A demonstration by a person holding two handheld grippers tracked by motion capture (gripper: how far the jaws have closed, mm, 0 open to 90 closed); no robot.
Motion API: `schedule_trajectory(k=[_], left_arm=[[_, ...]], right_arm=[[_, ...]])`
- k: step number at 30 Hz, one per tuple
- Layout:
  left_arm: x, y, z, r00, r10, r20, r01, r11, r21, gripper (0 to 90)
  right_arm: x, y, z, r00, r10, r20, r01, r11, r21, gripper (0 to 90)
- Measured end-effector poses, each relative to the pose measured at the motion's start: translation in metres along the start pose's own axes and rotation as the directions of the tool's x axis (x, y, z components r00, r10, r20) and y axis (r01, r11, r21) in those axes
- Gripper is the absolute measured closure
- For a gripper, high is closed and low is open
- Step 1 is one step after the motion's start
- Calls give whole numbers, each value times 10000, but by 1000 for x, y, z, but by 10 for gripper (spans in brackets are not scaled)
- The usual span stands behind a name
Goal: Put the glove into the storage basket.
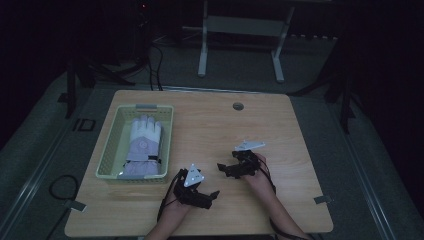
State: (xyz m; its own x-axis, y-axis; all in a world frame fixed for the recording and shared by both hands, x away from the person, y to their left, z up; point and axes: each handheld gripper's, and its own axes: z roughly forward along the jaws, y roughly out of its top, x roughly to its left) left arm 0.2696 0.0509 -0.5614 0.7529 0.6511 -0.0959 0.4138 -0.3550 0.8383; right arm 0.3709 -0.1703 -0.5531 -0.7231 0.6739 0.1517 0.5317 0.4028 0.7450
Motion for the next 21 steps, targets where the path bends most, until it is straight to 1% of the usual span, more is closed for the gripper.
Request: schedule_trajectory(k=[1,3,6,8,10,11,14,17,19,21], left_arm=[[-1,-1,1,9999,86,123,-86,10000,20,15],[-4,-2,3,9995,187,251,-189,9998,68,15],[-5,-2,3,9993,254,276,-256,9996,80,14],[-4,-3,2,9996,204,188,-205,9998,46,14],[-3,-3,2,9997,127,215,-128,9999,37,14],[-3,-4,2,9998,103,144,-104,9999,48,15],[-2,-5,3,9999,57,96,-57,10000,46,15],[-4,-6,4,9998,173,29,-174,9998,129,14],[-5,-6,4,9997,217,86,-218,9996,159,14],[-5,-6,5,9996,285,55,-286,9994,173,14]], right_arm=[[-2,-3,-1,10000,76,-32,-76,10000,-40,140],[-2,-4,-2,9999,102,-24,-102,9999,-52,140],[-2,-8,-3,10000,-14,40,14,10000,-41,140],[-2,-10,-4,10000,-13,18,13,10000,-74,140],[-3,-12,-5,10000,-37,46,38,9999,-148,139],[-4,-13,-5,10000,-72,54,72,9999,-143,139],[-6,-14,-8,9998,-67,184,70,9998,-182,139],[-8,-15,-9,9997,-31,233,36,9998,-194,139],[-8,-15,-9,9996,-86,275,90,9998,-181,139],[-8,-15,-8,9995,-134,284,138,9998,-154,139]])
